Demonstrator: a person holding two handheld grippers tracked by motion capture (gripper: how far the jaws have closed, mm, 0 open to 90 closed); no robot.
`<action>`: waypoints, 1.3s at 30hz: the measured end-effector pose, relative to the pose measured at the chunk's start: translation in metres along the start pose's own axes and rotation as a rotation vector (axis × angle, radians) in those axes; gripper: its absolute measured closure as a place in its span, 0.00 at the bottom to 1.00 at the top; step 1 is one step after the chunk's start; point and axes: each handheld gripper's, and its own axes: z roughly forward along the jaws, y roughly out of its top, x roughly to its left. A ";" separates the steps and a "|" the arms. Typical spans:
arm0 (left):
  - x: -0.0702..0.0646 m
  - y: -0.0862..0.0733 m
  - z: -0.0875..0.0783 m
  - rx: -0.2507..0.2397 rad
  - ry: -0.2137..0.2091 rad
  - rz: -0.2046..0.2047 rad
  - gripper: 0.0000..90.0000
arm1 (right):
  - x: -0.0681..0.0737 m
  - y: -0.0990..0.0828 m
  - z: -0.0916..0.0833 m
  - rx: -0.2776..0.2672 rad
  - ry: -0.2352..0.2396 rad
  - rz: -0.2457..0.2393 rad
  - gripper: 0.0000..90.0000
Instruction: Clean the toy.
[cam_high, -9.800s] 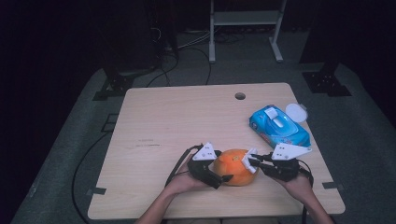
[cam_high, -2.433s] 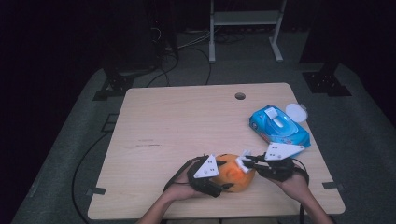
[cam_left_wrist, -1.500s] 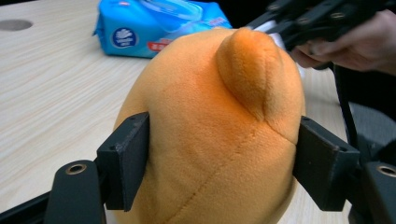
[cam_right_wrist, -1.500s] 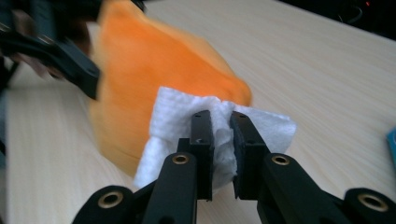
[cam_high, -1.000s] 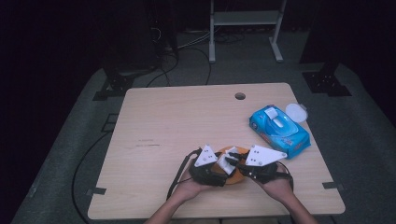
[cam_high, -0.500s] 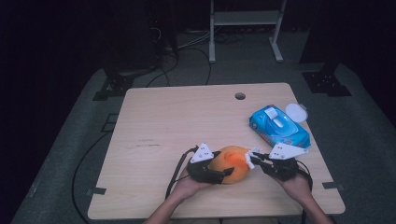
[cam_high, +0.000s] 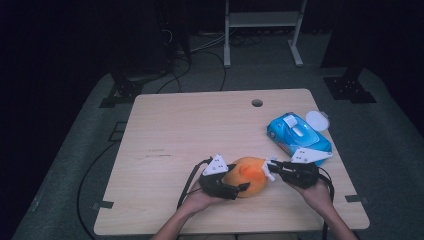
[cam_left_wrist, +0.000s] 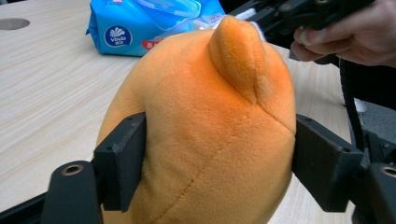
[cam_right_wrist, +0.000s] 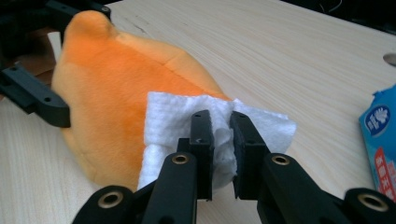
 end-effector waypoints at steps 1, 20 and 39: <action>0.000 0.000 0.001 -0.002 0.014 0.000 0.28 | 0.002 0.000 -0.001 -0.006 0.003 0.003 0.89; 0.024 -0.005 0.000 0.109 -0.100 0.043 0.05 | 0.013 0.015 0.002 -0.034 0.118 -0.005 0.89; 0.022 0.003 -0.024 0.132 0.129 0.229 0.37 | 0.011 0.039 0.034 -0.084 0.100 0.008 0.89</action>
